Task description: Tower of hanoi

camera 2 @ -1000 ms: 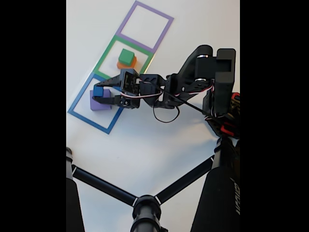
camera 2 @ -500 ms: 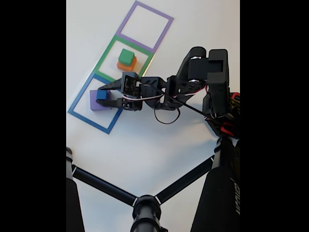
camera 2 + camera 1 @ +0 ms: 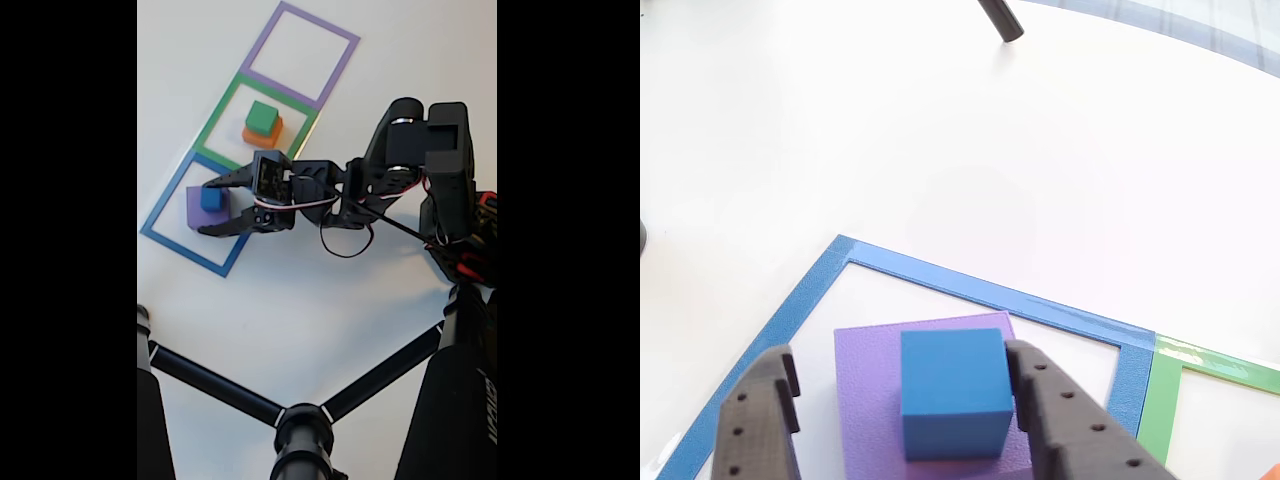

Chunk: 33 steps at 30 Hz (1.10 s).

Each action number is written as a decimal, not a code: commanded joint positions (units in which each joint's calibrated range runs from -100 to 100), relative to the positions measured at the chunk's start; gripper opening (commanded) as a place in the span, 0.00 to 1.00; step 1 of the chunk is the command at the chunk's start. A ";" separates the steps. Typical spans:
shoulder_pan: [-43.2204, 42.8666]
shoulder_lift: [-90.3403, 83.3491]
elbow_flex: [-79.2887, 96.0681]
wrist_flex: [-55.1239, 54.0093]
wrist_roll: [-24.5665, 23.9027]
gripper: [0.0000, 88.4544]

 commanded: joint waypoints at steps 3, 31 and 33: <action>1.14 -12.82 2.87 3.68 0.54 0.27; 30.19 -85.49 -46.59 144.33 0.54 0.00; 32.01 -85.09 -51.77 149.19 0.54 0.00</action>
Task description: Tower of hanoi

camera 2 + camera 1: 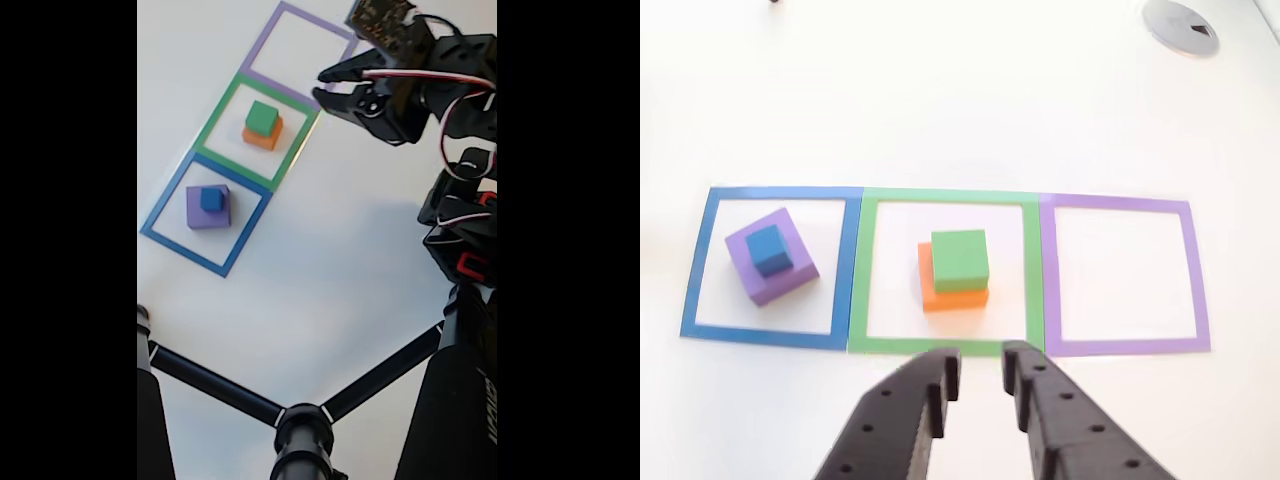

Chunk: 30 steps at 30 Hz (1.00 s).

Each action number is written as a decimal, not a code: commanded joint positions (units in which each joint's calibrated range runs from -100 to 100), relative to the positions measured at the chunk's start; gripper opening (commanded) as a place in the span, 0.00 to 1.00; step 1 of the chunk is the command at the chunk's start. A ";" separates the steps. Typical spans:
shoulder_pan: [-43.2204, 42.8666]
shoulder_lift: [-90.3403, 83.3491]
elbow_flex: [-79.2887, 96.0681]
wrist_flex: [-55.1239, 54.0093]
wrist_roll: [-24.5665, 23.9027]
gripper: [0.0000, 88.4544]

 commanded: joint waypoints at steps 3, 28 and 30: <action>5.94 -0.01 -18.89 17.81 0.54 0.00; 11.98 -2.27 21.48 -14.41 0.54 0.39; 12.85 -2.27 30.02 -24.70 0.54 0.41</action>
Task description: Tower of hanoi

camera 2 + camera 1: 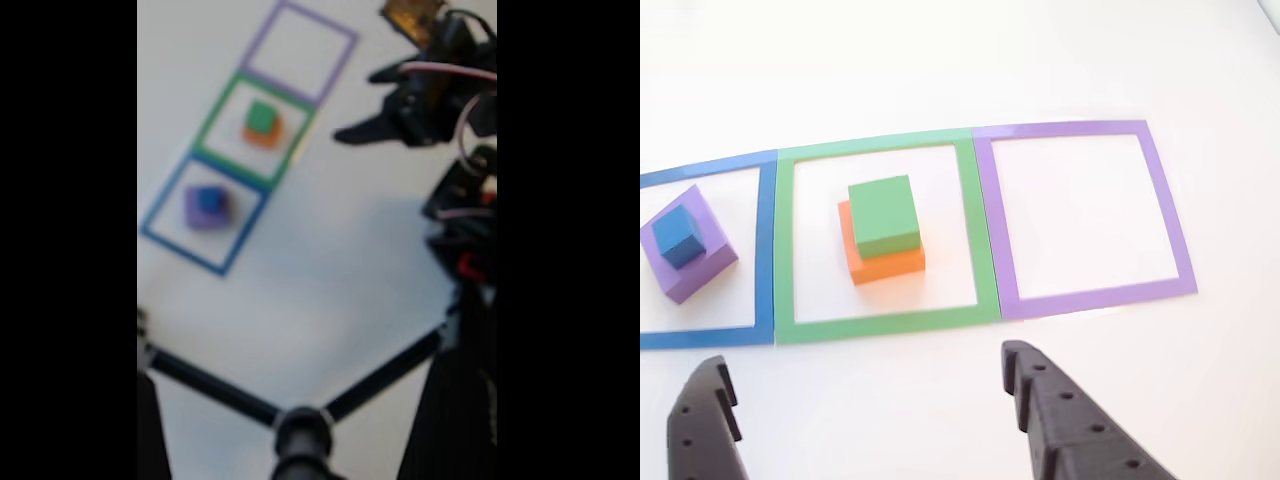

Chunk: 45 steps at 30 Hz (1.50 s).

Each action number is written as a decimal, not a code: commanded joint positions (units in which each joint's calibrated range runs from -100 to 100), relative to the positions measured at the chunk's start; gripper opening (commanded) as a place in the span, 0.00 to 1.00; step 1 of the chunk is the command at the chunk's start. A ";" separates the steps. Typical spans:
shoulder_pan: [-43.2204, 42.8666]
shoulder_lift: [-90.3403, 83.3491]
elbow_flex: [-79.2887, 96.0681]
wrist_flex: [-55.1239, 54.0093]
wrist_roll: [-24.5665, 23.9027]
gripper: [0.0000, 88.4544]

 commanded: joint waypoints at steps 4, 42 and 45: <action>1.99 0.39 29.40 -44.57 0.00 0.41; -4.24 67.73 40.49 -133.63 0.00 0.38; -4.62 69.91 39.31 -134.53 0.00 0.38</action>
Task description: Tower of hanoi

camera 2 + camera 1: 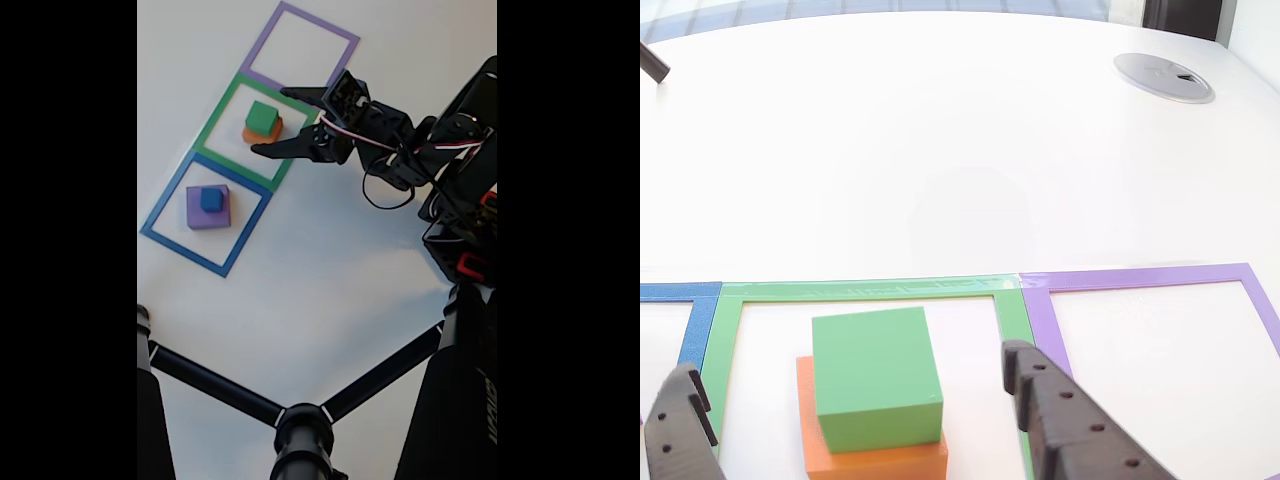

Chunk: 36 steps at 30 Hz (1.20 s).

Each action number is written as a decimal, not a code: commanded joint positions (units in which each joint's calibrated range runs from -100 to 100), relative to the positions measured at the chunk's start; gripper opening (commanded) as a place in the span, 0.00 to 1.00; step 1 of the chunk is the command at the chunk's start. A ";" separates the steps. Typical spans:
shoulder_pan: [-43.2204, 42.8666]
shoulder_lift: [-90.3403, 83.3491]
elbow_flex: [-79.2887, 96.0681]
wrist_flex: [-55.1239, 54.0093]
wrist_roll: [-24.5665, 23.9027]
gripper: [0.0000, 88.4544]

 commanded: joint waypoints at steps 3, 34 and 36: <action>-0.83 3.05 -3.12 -3.13 0.00 0.38; -2.85 12.10 -7.12 -6.37 0.00 0.38; -2.85 12.18 -7.12 -6.37 0.00 0.38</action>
